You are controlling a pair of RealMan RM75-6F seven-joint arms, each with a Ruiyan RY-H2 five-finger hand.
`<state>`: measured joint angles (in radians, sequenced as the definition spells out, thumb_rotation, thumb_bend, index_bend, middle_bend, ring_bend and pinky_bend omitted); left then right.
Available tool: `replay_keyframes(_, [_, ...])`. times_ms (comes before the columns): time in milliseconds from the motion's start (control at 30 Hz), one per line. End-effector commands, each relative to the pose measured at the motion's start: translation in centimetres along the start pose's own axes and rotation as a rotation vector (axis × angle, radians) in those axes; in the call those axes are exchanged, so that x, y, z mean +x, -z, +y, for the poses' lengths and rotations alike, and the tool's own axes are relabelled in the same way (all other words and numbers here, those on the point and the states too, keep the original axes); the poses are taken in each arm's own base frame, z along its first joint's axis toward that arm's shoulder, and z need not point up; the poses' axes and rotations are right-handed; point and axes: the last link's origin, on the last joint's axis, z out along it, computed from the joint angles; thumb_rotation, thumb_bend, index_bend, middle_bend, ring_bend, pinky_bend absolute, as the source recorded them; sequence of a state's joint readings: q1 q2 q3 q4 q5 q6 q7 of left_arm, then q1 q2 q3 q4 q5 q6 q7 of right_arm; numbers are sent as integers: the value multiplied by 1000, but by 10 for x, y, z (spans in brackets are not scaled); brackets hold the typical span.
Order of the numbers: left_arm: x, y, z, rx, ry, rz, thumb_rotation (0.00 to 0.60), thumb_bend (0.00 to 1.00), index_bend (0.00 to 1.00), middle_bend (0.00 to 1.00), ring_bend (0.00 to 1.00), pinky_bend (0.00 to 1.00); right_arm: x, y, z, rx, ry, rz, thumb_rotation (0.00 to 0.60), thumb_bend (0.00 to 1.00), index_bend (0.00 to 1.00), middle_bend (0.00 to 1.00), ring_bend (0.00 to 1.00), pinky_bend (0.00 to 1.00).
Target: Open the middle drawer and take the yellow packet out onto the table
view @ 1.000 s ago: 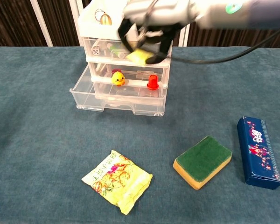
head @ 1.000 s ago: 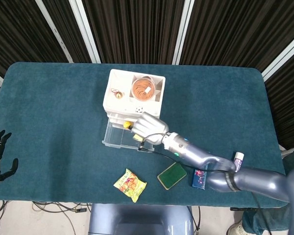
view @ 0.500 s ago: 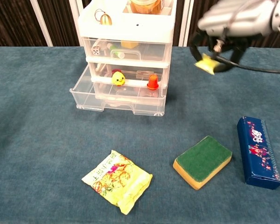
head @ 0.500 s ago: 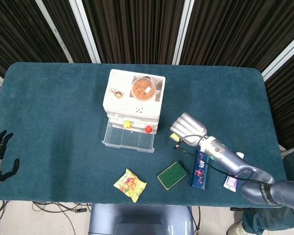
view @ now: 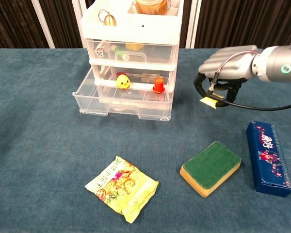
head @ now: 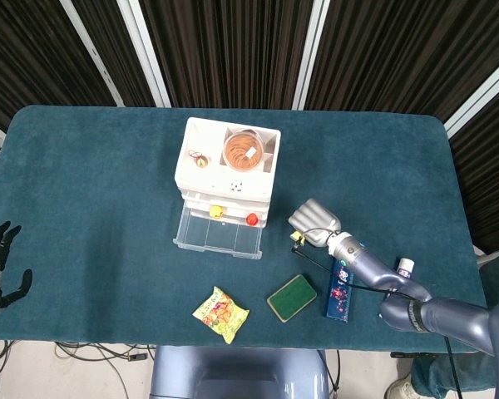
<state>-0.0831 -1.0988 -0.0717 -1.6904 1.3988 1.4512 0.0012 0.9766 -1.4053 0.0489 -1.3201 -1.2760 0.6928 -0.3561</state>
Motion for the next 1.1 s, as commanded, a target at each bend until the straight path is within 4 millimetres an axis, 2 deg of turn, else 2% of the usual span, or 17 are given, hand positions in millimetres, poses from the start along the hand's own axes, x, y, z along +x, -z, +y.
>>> replay_keyframes(33, [0,0,0,-1,-1,1,600,438,73,5,0,0,-2,-6,1,-8,29,-30,600,306,364,902,1000,1000])
replay_keyframes(133, [0,0,0,-1,0,-1,600,438,73,5,0,0,2,-3,4,-31,16,-47,600,275,236,902,1000,1000])
replay_keyframes(300, [0,0,0,-3,-3,-3,600,438,72,5,0,0,16,12,11,-51,-10,-91,600,248,114,905,1000,1000])
replay_keyframes(333, [0,0,0,-4,-5,-1,600,438,72,5,0,0,27,23,16,-67,-56,-89,600,239,102,901,1000,1000])
replay_keyframes(433, [0,0,0,-5,-7,1,600,438,73,5,0,0,38,38,22,-96,-39,-61,600,225,99,862,995,1000])
replay_keyframes(500, [-1,1,1,-7,-10,1,600,438,73,5,0,0,46,57,31,-163,-33,-3,600,208,99,818,959,982])
replay_keyframes(567, [-1,1,1,-8,-12,-1,600,438,73,5,0,0,51,78,39,-236,-47,34,600,192,99,718,834,880])
replay_keyframes(600, [-1,1,1,-9,-14,-1,600,438,73,5,0,0,55,92,46,-300,-67,81,600,188,99,657,766,805])
replay_keyframes(700, [-1,1,2,-10,-15,1,600,438,73,5,0,0,56,113,53,-394,-105,168,600,185,99,502,610,569])
replay_keyframes(800, [-1,1,2,-8,-15,6,600,438,73,5,0,0,45,140,60,-486,-162,255,600,182,99,373,454,394])
replay_keyframes(867, [-1,1,2,-8,-17,7,600,438,73,5,0,0,30,162,63,-527,-192,268,600,177,98,290,368,323])
replay_keyframes(967, [-1,0,2,-11,-20,10,600,438,72,5,0,0,7,193,59,-568,-247,266,600,170,94,207,303,288])
replay_keyframes(1100, [-1,0,3,-18,-32,19,600,438,72,5,0,0,-17,221,49,-617,-279,310,600,169,83,154,261,255])
